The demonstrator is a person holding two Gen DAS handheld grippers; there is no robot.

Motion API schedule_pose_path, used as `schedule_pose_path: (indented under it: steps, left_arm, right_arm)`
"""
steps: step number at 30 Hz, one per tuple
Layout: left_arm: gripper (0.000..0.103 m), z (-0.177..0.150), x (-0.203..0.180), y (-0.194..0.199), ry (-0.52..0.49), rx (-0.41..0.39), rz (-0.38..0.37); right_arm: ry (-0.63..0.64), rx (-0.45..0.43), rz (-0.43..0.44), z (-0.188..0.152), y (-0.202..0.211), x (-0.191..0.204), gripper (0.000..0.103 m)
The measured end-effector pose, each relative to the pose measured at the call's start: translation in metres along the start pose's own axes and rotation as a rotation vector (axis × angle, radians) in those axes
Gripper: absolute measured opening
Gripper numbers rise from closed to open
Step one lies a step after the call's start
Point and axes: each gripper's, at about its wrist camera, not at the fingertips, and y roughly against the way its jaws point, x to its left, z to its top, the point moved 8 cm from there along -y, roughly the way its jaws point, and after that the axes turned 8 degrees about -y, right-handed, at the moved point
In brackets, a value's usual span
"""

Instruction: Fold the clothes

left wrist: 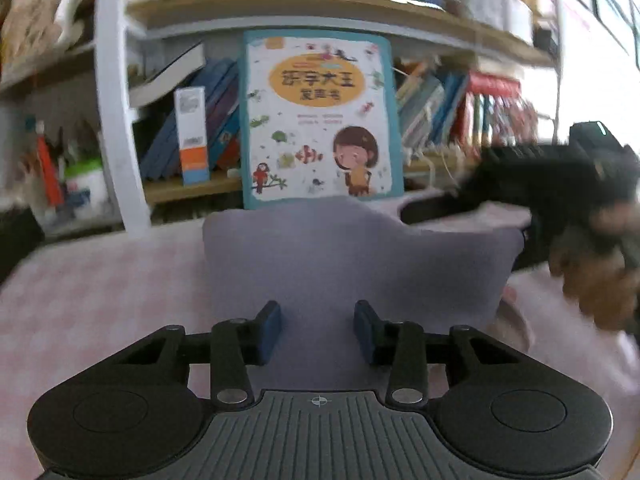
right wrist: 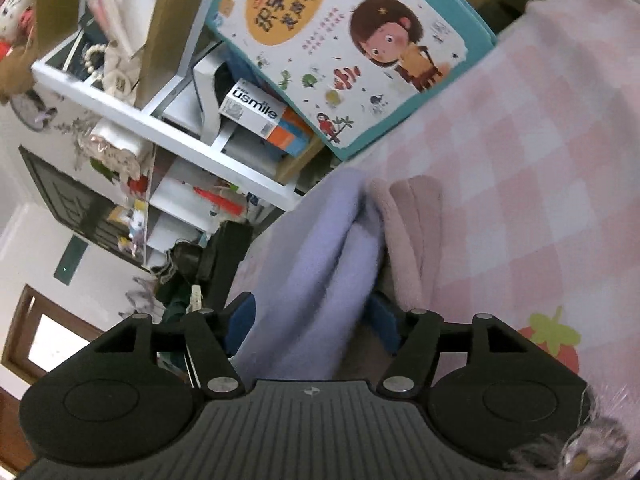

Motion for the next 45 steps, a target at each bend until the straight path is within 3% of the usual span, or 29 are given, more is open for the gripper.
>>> schedule_pose_path:
  steps: [12,17,20,21,26,28,30,31,34,36,39,45]
  left_arm:
    - [0.039,-0.008,-0.003,0.002,-0.021,-0.027,0.005]
    - [0.039,-0.009,0.001,0.003,-0.003,-0.040,-0.018]
    - [0.039,-0.009,0.003,0.004,0.003,-0.046,-0.032]
    - [0.040,-0.009,0.004,0.004,0.005,-0.048,-0.037]
    - [0.044,-0.009,0.010,0.006,0.080,-0.058,-0.086]
    - [0.044,-0.009,0.009,0.005,0.076,-0.063,-0.101]
    - [0.044,-0.007,0.008,0.004,0.068,-0.067,-0.111]
    - [0.045,-0.007,0.007,0.004,0.063,-0.068,-0.112]
    - [0.048,-0.006,0.007,0.004,0.055,-0.060,-0.116]
    - [0.048,-0.006,0.009,0.006,0.076,-0.063,-0.124]
    - [0.048,-0.006,0.014,0.010,0.110,-0.067,-0.135]
    - [0.049,0.005,0.019,0.016,0.162,-0.108,-0.182]
  right_arm:
    - [0.114,-0.001,-0.067,-0.006,-0.011,0.008,0.061]
    - [0.170,0.011,-0.164,-0.001,-0.024,0.017,0.056]
    - [0.381,-0.035,-0.282,-0.009,-0.026,0.033,0.027]
    - [0.470,-0.058,-0.285,-0.016,-0.024,0.041,0.021]
    - [0.929,-0.184,-0.216,-0.065,0.009,0.084,0.019]
    - [0.989,-0.181,-0.310,-0.069,0.008,0.074,0.020]
    - [0.841,-0.111,-0.424,-0.053,-0.003,0.042,0.029]
    - [0.720,-0.085,-0.427,-0.043,-0.005,0.027,0.030]
    - [0.421,-0.092,-0.312,-0.018,0.008,0.013,0.032]
    - [0.359,-0.098,-0.315,-0.015,0.016,0.014,0.040]
    - [0.338,-0.084,-0.339,-0.022,0.028,0.018,0.044]
    - [0.249,-0.036,-0.279,-0.052,0.045,0.028,0.051]
